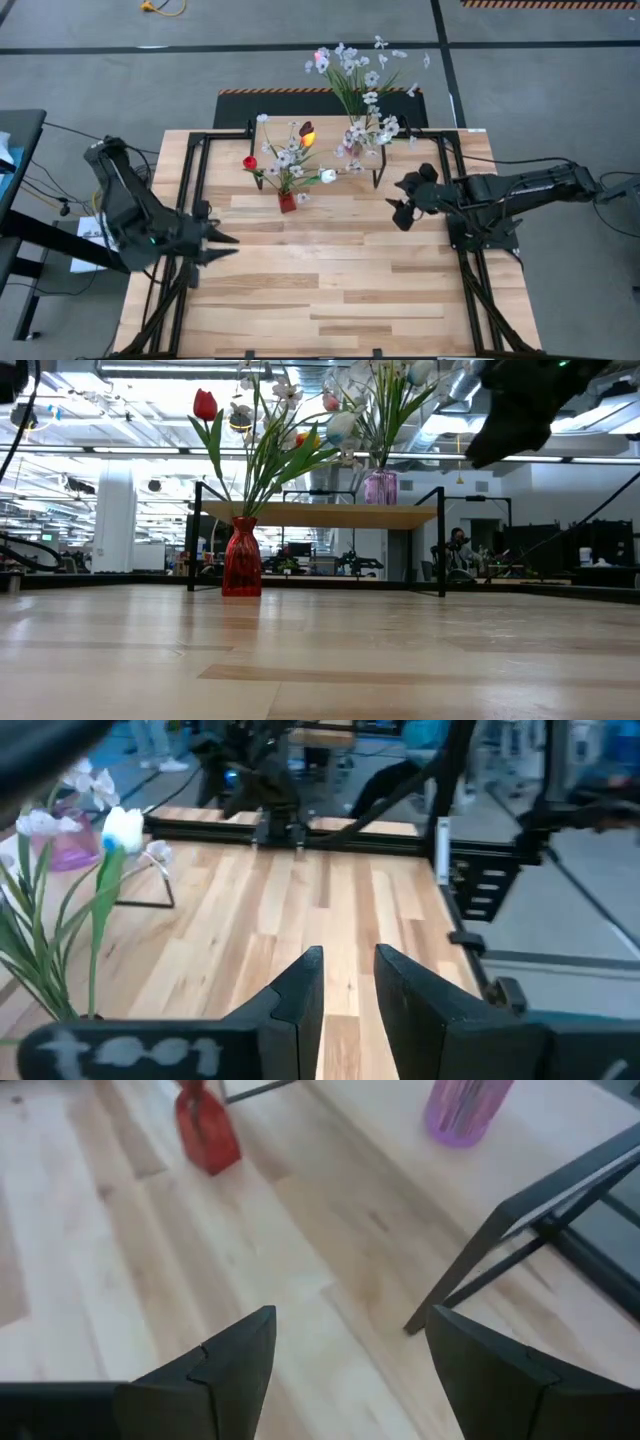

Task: Pick and place flowers into a vace then onto a shelf
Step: Put the red vase on the shelf

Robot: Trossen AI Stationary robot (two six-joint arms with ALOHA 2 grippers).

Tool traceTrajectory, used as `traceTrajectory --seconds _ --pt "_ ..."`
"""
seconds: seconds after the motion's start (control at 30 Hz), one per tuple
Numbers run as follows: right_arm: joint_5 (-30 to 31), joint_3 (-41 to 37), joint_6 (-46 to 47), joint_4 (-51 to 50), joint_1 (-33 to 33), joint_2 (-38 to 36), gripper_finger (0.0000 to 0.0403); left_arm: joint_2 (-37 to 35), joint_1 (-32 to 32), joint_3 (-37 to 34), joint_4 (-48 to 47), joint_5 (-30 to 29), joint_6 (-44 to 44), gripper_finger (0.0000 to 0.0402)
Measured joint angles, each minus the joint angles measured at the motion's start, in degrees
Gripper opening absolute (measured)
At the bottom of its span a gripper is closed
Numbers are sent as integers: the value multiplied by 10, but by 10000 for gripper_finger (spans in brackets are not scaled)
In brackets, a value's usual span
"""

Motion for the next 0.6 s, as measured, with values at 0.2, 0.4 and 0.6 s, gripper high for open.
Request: traceTrajectory --seconds 0.2,0.4,0.6 --pt "0 0 20 -39 56 -26 250 100 -2 0 27 -104 -78 103" --pt "0 0 62 -105 114 -46 250 214 -3 0 26 -205 -234 129" --pt "0 0 140 -183 171 -71 250 336 7 0 32 -255 -392 147"
